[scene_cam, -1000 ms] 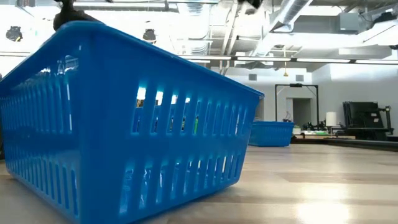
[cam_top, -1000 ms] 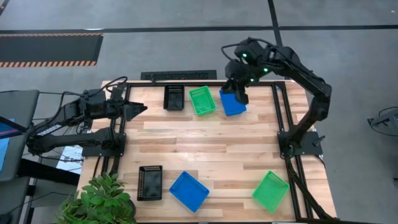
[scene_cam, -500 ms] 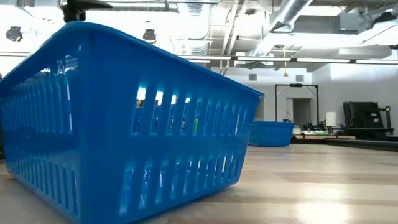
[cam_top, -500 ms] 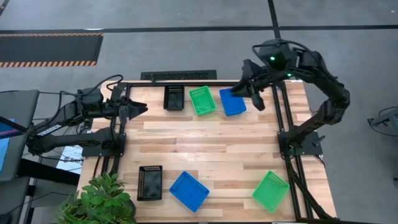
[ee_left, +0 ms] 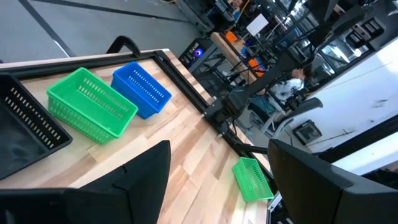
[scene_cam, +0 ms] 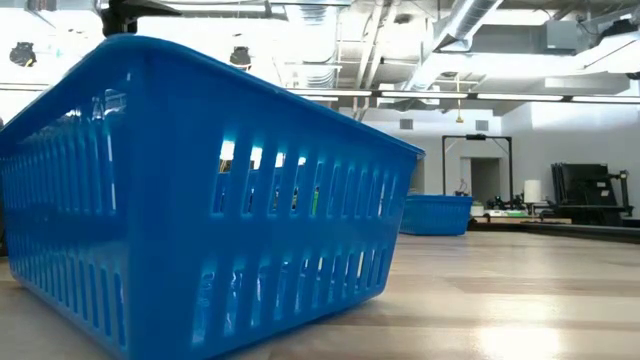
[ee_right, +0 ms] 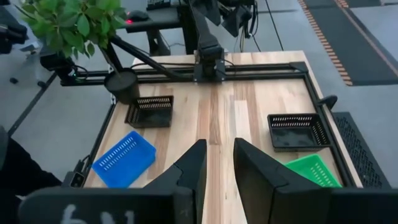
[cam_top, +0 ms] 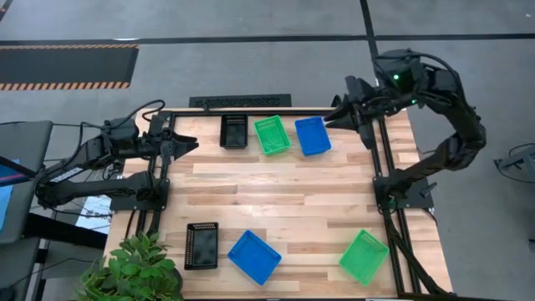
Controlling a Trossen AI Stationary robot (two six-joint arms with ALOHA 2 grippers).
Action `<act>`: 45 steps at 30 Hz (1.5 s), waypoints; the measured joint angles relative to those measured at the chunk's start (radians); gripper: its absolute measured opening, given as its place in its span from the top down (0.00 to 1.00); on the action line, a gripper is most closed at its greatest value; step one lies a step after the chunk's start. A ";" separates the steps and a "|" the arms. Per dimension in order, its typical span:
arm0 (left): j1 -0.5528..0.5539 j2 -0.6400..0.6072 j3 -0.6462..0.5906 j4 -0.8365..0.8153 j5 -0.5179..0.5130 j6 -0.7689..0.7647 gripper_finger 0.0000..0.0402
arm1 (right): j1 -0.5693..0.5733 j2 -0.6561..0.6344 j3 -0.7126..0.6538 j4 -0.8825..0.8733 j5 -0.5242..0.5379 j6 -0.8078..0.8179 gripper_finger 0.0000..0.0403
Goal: Stack baskets by color
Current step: Stack the bottom blue bin on top of the top blue bins
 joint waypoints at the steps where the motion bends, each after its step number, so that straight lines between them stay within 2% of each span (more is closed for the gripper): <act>1: 0.000 0.000 0.000 0.000 0.000 0.000 0.36 | 0.000 -0.005 0.000 0.000 0.000 0.000 0.74; 19: 0.000 0.000 0.000 -0.003 0.002 0.000 0.36 | -0.017 -0.031 -0.001 -0.039 0.003 -0.003 0.74; 23: 0.000 0.000 0.000 0.013 0.085 -0.019 0.36 | -0.009 -0.031 -0.001 -0.056 0.002 0.030 0.74; 27: 0.000 0.000 0.000 0.116 0.224 -0.065 0.36 | 0.029 -0.030 -0.001 -0.049 -0.017 0.046 0.74; 30: 0.000 0.000 0.000 0.256 0.270 -0.070 0.36 | 0.062 -0.030 -0.001 0.006 -0.033 -0.001 0.74; 37: 0.000 0.000 0.000 0.628 0.246 0.021 0.36 | 0.067 -0.094 -0.001 0.146 -0.035 -0.069 0.74; 41: 0.000 0.000 0.001 0.643 0.154 0.039 0.36 | 0.031 -0.135 -0.002 0.142 0.012 -0.071 0.74; 45: 0.000 0.024 -0.002 0.666 0.160 -0.013 0.36 | 0.007 -0.140 -0.005 0.146 0.020 -0.067 0.74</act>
